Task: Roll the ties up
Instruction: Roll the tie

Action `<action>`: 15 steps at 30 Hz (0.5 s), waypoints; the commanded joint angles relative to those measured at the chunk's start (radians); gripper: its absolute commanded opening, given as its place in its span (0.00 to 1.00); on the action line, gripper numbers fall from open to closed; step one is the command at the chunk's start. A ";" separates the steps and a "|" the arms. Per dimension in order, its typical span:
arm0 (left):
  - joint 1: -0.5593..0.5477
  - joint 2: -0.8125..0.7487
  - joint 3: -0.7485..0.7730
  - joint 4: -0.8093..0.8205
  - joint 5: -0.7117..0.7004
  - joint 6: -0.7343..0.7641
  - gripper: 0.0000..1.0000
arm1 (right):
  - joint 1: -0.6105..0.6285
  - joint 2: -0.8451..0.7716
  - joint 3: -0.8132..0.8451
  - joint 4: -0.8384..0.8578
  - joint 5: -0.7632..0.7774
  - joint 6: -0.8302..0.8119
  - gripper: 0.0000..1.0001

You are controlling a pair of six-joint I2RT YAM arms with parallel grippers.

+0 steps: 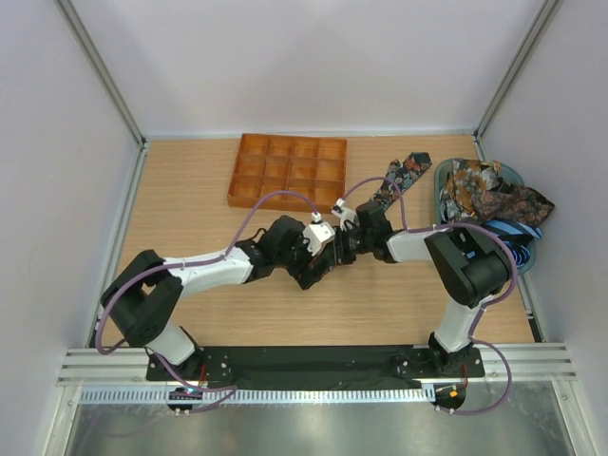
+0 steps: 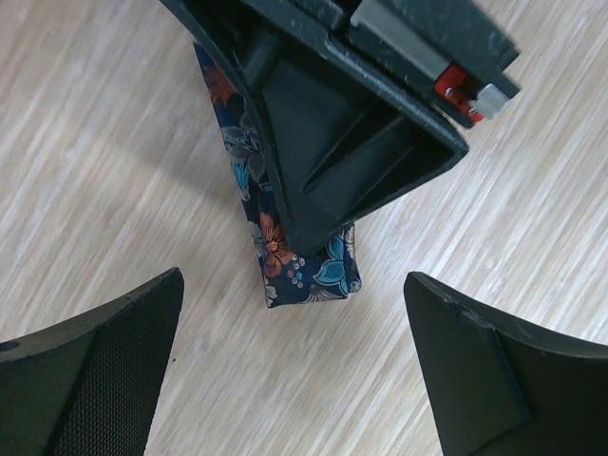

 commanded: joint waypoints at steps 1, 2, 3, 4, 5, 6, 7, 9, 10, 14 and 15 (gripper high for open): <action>-0.016 0.052 0.063 -0.076 -0.015 0.044 0.98 | -0.006 0.025 0.002 0.022 -0.003 -0.004 0.19; -0.021 0.068 0.087 -0.102 -0.021 0.049 0.98 | -0.009 0.028 0.010 0.021 -0.004 -0.004 0.19; -0.025 0.080 0.099 -0.118 -0.028 0.052 0.98 | -0.010 0.034 0.011 0.019 -0.004 -0.004 0.19; -0.025 0.109 0.113 -0.132 -0.038 0.055 0.97 | -0.010 0.042 0.016 0.021 -0.009 -0.002 0.19; -0.025 0.123 0.142 -0.148 -0.049 0.052 0.97 | -0.011 0.045 0.016 0.024 -0.011 -0.001 0.19; -0.028 0.137 0.156 -0.177 -0.052 0.054 0.95 | -0.013 0.048 0.019 0.022 -0.012 -0.001 0.19; -0.028 0.164 0.170 -0.190 -0.051 0.055 0.95 | -0.013 0.053 0.021 0.024 -0.015 0.001 0.19; -0.030 0.186 0.193 -0.199 -0.049 0.052 0.93 | -0.017 0.054 0.021 0.025 -0.020 0.005 0.19; -0.030 0.201 0.199 -0.205 -0.043 0.055 0.92 | -0.016 0.056 0.022 0.028 -0.023 0.008 0.19; -0.033 0.238 0.219 -0.225 -0.048 0.055 0.88 | -0.019 0.056 0.022 0.030 -0.029 0.008 0.19; -0.034 0.244 0.224 -0.230 -0.070 0.049 0.84 | -0.019 0.056 0.022 0.033 -0.029 0.010 0.19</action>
